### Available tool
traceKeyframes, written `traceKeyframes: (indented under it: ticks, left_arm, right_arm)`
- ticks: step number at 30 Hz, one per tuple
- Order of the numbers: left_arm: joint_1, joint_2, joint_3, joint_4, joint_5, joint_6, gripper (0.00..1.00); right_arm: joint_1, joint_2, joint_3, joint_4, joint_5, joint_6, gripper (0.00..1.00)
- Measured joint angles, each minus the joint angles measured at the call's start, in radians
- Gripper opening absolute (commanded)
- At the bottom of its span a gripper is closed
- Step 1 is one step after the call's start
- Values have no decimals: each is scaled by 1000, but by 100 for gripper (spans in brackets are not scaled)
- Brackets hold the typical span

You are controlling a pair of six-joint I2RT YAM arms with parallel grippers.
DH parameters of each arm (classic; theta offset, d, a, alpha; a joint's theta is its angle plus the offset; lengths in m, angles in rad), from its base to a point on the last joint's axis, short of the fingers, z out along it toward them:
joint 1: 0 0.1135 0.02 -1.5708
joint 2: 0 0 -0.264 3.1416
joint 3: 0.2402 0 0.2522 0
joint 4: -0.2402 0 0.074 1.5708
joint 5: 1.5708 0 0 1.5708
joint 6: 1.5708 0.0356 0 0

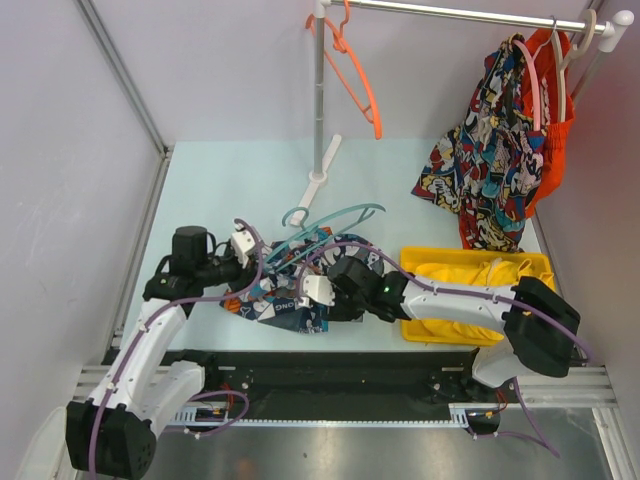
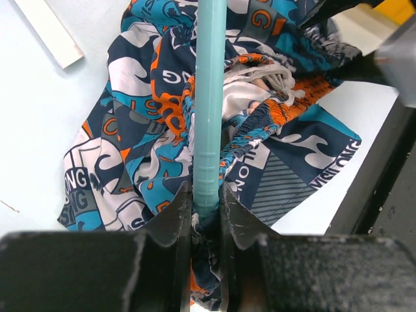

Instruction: Place the shorts on the hanger

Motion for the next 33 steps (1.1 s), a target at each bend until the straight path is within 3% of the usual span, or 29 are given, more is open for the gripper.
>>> traceKeyframes:
  ticks: [3, 10, 11, 12, 13, 19, 23, 33]
  left_arm:
    - [10, 0, 0, -3, 12, 0, 0]
    - [42, 0, 2, -44, 28, 6, 0]
    - [50, 1, 5, -56, 35, 8, 0]
    - [56, 1, 8, -67, 45, 11, 0]
    - [62, 1, 12, -79, 58, 13, 0]
    - [112, 3, 23, -115, 104, 50, 0]
    - [206, 25, 42, -166, 162, 109, 0]
    - [391, 47, 81, -346, 351, 309, 0]
  right_arm:
    - [-13, 7, -31, 7, 40, -23, 60]
    - [-129, 6, -35, 11, 91, -28, 29]
    - [-163, 3, -35, 13, 89, -26, 24]
    - [-197, -2, -35, 15, 83, -20, 7]
    - [-237, -13, -35, 19, 70, -8, 0]
    - [-342, -108, -35, 22, -40, 51, 0]
    - [-402, -159, -35, 16, -132, 97, 0]
    - [-587, -163, -34, -14, -346, 218, 0]
